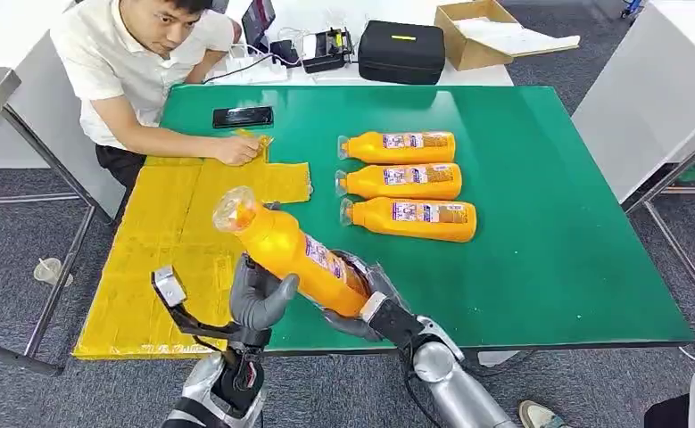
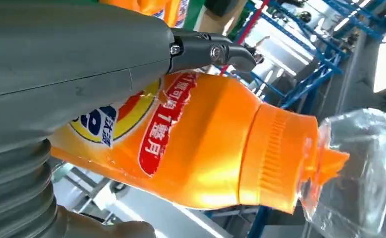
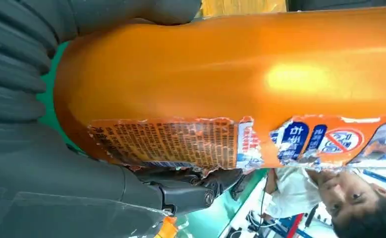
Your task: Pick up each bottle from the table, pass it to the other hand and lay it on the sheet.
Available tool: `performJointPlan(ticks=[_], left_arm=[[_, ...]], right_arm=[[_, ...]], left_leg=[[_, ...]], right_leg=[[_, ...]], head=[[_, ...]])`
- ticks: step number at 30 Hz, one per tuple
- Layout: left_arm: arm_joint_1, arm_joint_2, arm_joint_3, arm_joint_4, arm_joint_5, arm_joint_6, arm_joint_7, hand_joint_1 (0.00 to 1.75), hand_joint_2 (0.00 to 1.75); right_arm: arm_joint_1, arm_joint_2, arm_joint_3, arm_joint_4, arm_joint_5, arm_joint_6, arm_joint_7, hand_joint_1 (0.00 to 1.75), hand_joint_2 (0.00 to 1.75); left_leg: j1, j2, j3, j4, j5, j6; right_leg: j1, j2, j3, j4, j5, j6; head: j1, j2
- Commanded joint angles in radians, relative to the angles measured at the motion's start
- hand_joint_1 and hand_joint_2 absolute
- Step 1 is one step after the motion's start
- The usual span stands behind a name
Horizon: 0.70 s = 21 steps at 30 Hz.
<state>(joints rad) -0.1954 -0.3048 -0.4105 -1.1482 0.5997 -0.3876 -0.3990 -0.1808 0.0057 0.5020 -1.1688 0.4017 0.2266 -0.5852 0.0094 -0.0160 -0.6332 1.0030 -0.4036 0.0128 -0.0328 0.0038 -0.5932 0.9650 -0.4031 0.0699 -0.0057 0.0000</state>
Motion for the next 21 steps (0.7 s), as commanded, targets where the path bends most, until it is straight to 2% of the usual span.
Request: performJointPlan(ticks=[1,3,13,14,17,19,20,21], left_arm=[[-0.086,-0.044,-0.032,0.188,0.038,-0.024,0.023,0.00,1.75],[-0.093,-0.044,-0.034,0.197,0.032,-0.038,0.005,0.00,1.75],[-0.093,-0.044,-0.039,0.192,0.032,-0.036,0.004,0.00,1.75],[-0.091,-0.043,-0.041,0.185,0.027,-0.041,-0.001,0.00,1.75],[-0.092,-0.042,-0.048,0.154,-0.044,-0.015,-0.023,0.00,1.75],[-0.093,-0.042,-0.044,0.134,-0.098,0.009,-0.039,0.00,1.75],[-0.095,-0.034,-0.052,0.121,-0.141,0.019,-0.046,0.02,1.75],[-0.093,-0.032,-0.053,0.113,-0.178,0.040,-0.055,0.28,1.75]], right_arm=[[-0.078,-0.006,0.098,0.080,0.019,0.004,-0.014,1.64,1.75],[-0.080,-0.006,0.102,0.086,0.016,0.005,-0.015,1.59,1.75],[-0.079,-0.007,0.101,0.088,0.012,0.007,-0.016,1.59,1.75],[-0.079,-0.004,0.097,0.093,0.000,0.015,-0.013,1.54,1.75],[-0.083,-0.010,0.109,0.111,0.003,0.011,0.005,1.59,1.75],[-0.086,-0.015,0.116,0.120,0.005,0.004,0.007,1.59,1.75],[-0.084,-0.019,0.119,0.117,0.005,0.002,0.007,1.55,1.75],[-0.082,-0.021,0.120,0.113,0.003,0.002,0.008,1.59,1.75]], left_leg=[[0.001,0.001,0.005,0.001,-0.003,0.000],[0.000,0.001,0.002,0.000,-0.001,0.000],[0.001,0.001,0.004,0.002,-0.003,0.000],[0.001,0.002,0.005,0.001,-0.003,0.000],[0.000,0.001,0.001,0.000,-0.001,0.000],[0.001,0.001,0.004,0.002,-0.003,0.000],[0.001,0.001,0.002,0.001,-0.001,0.000],[0.001,0.001,0.003,0.001,-0.002,0.000]], right_leg=[[0.002,-0.001,0.006,0.000,-0.002,-0.005],[0.001,0.000,0.002,0.000,-0.001,-0.003],[0.002,0.000,0.005,0.000,-0.002,-0.004],[0.002,0.000,0.005,0.000,-0.002,-0.004],[0.001,0.000,0.002,0.000,-0.001,-0.002],[0.002,-0.001,0.005,0.001,-0.003,-0.004],[0.001,-0.001,0.002,0.000,-0.001,-0.003],[0.001,-0.001,0.004,0.001,-0.002,-0.004]], head=[[0.000,0.000],[0.000,0.000],[0.000,0.000],[0.000,0.000],[0.000,0.000],[0.000,0.000],[0.000,0.000],[0.000,0.000]])
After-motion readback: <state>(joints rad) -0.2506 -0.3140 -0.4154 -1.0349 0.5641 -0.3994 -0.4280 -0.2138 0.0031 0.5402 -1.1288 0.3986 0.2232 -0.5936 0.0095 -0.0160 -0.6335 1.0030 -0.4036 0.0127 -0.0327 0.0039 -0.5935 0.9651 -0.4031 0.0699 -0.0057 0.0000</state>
